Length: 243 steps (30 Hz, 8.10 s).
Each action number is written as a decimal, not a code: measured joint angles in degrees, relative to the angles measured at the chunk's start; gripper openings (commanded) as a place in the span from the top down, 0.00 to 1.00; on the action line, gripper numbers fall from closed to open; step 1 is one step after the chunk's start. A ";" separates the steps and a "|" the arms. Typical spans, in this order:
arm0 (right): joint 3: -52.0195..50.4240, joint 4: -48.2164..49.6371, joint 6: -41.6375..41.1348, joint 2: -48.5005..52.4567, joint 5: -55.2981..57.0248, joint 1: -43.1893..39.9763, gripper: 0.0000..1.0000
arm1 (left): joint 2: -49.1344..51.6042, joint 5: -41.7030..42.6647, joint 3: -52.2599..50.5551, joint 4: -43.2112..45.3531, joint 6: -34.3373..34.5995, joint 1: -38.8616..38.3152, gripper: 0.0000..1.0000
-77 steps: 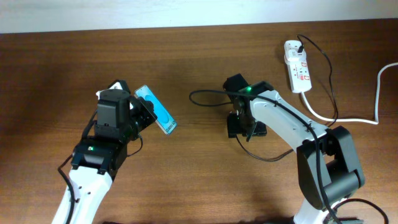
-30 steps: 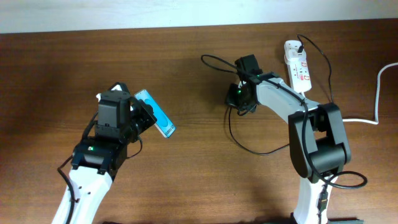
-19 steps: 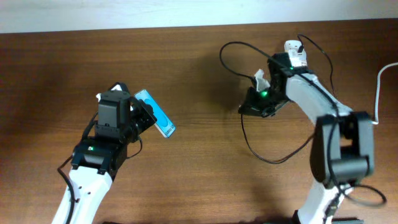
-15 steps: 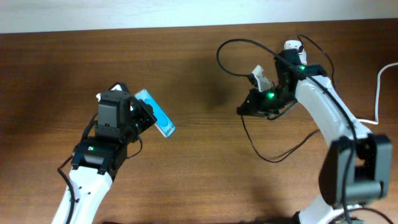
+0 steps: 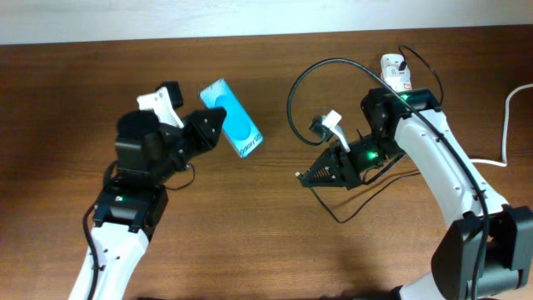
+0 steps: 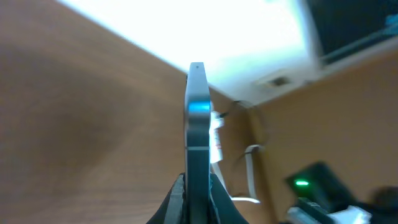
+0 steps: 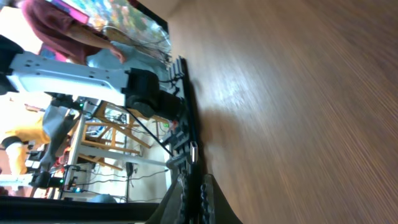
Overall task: Plug charger to phone and switch on socket
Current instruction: 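Bring the phone and cable plug together between both grippers, then push the USB-C plug with the right gripper into the phone's bottom port, then open the right gripper and withdraw it from the plugged phone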
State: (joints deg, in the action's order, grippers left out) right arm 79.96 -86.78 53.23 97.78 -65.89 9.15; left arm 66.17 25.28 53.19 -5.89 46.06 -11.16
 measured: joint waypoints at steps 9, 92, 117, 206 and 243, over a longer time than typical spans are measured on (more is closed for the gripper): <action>0.00 0.02 -6.58 0.39 -18.58 3.63 0.96 | -0.04 19.80 -0.07 10.01 0.94 7.67 1.00; 6.03 16.15 -26.08 1.38 -21.66 9.35 0.96 | -0.04 28.48 -0.04 19.43 13.38 7.76 1.00; 7.06 15.52 -28.83 1.38 -21.68 9.35 0.96 | -0.04 28.48 -0.04 19.43 13.40 7.76 1.00; 7.15 46.01 -62.47 1.18 -12.46 9.11 0.18 | 0.00 31.89 0.74 13.84 9.84 5.81 1.00; 7.48 22.97 -63.28 -8.02 45.99 -3.21 0.02 | 43.12 24.44 0.11 26.05 -13.16 5.70 1.00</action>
State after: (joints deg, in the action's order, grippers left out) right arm 87.44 -63.81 -10.04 89.76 -19.90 5.93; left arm 109.30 49.71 53.30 20.16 32.91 -5.45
